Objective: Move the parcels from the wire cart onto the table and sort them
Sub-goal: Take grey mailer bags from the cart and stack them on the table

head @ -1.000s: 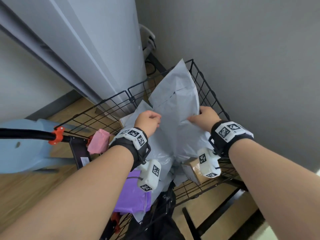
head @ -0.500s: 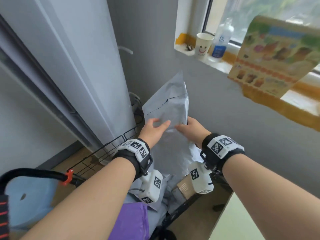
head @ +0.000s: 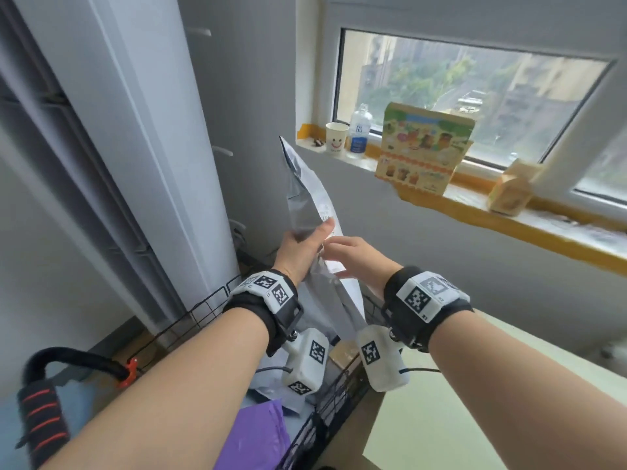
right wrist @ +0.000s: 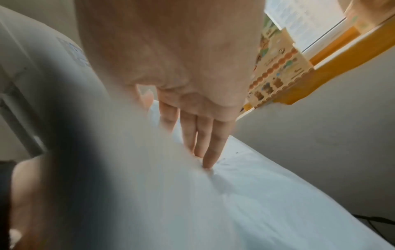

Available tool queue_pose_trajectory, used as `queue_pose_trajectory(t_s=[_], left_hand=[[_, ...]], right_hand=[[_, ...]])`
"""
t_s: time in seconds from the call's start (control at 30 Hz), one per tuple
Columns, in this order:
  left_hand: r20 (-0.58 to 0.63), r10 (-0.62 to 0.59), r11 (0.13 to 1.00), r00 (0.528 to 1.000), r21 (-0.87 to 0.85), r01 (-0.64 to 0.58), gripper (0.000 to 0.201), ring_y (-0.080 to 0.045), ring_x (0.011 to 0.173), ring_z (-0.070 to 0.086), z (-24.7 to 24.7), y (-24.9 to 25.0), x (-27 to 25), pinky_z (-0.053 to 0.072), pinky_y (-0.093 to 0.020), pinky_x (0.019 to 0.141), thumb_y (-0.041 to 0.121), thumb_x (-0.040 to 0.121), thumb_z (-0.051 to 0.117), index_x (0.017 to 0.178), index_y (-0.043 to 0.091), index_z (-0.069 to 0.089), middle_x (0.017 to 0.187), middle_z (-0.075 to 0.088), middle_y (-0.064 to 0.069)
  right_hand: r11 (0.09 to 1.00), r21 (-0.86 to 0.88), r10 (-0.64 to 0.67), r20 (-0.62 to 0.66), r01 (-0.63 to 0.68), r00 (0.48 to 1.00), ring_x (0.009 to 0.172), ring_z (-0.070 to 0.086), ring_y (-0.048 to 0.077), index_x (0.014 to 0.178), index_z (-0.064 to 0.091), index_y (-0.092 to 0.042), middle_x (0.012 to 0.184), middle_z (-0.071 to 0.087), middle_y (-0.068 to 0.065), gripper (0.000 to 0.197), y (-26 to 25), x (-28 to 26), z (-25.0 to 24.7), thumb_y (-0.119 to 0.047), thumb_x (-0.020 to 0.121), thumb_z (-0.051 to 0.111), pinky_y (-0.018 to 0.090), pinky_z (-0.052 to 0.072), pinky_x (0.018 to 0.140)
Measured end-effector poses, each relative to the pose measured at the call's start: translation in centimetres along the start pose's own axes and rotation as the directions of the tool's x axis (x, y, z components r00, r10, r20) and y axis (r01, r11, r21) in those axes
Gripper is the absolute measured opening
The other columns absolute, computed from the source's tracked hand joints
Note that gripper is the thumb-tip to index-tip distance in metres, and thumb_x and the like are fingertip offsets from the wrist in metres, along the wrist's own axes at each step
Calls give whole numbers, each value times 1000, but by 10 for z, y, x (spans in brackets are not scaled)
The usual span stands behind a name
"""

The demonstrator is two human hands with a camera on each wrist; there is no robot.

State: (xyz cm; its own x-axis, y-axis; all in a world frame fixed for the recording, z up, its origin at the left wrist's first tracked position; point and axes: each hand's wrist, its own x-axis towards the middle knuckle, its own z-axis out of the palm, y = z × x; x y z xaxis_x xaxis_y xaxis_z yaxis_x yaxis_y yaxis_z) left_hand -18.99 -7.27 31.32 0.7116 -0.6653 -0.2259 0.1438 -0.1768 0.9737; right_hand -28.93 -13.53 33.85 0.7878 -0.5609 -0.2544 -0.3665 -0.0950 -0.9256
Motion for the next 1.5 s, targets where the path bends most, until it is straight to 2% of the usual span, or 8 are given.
queue_pose_trajectory(t_s=[0.23, 0.37, 0.63, 0.77, 0.97, 1.1, 1.3, 1.5], left_hand=[[67, 75, 993, 995, 84, -80, 8, -23, 91, 65, 27, 12, -34, 51, -29, 85, 15, 84, 65, 91, 12, 68, 92, 68, -4], [137, 115, 977, 984, 163, -137, 11, -20, 80, 51, 56, 19, -49, 41, -26, 67, 12, 89, 56, 79, 11, 58, 76, 56, -2], [305, 148, 966, 941, 158, -203, 11, -31, 96, 60, 141, 42, -89, 48, -40, 91, 15, 92, 56, 91, 5, 62, 93, 65, -10], [408, 167, 957, 898, 150, -247, 31, -35, 97, 65, 205, 26, -95, 51, -51, 91, 27, 72, 59, 95, 8, 67, 103, 69, -18], [574, 203, 949, 793, 84, -304, 28, -31, 98, 60, 287, 41, -187, 50, -48, 91, -4, 91, 48, 77, 17, 61, 95, 65, -13], [615, 128, 975, 778, 67, -213, 27, -29, 92, 61, 352, 33, -229, 51, -45, 90, -9, 92, 41, 92, 6, 63, 95, 64, -12], [697, 44, 999, 716, -24, -38, 16, -32, 94, 67, 456, 18, -305, 54, -46, 88, -1, 83, 64, 98, 5, 64, 99, 69, -16], [723, -29, 944, 690, 247, -220, 78, -27, 96, 67, 561, -26, -345, 56, -45, 86, 25, 45, 81, 116, 7, 54, 111, 66, -9]], right_hand=[[997, -72, 6, -75, -12, 997, 108, 57, 24, 119, 63, -7, 124, 61, 10, 41, 3, -65, -22, 8, 87, 42, 35, 49, 93], [995, -97, -48, -220, 27, 974, 108, 63, 20, 110, 69, -7, 118, 66, 9, 41, 9, -106, -47, 11, 85, 43, 28, 52, 82], [993, -112, -47, -712, -47, 701, 106, 61, 17, 123, 58, -11, 115, 63, 2, 41, 45, -200, -145, -6, 83, 66, 32, 50, 94], [987, -19, 99, -704, -158, 703, 106, 55, 18, 142, 36, -11, 126, 54, 6, 74, 75, -254, -178, -21, 81, 75, 25, 47, 83], [989, 120, 149, -739, -89, 657, 106, 62, 23, 145, 29, -20, 127, 57, 8, 104, 125, -333, -238, -39, 61, 87, 40, 53, 91], [979, 194, 187, -759, -58, 623, 101, 66, 22, 131, 43, -22, 116, 64, 4, 88, 152, -395, -287, -37, 58, 88, 41, 55, 89], [973, 230, 207, -854, -9, 477, 93, 67, 18, 122, 50, -11, 108, 67, 4, 74, 202, -482, -362, -27, 61, 89, 34, 55, 80], [989, 139, 149, -957, -58, 249, 98, 62, 19, 127, 49, -13, 113, 63, 4, 66, 248, -562, -441, -18, 71, 84, 34, 49, 89]])
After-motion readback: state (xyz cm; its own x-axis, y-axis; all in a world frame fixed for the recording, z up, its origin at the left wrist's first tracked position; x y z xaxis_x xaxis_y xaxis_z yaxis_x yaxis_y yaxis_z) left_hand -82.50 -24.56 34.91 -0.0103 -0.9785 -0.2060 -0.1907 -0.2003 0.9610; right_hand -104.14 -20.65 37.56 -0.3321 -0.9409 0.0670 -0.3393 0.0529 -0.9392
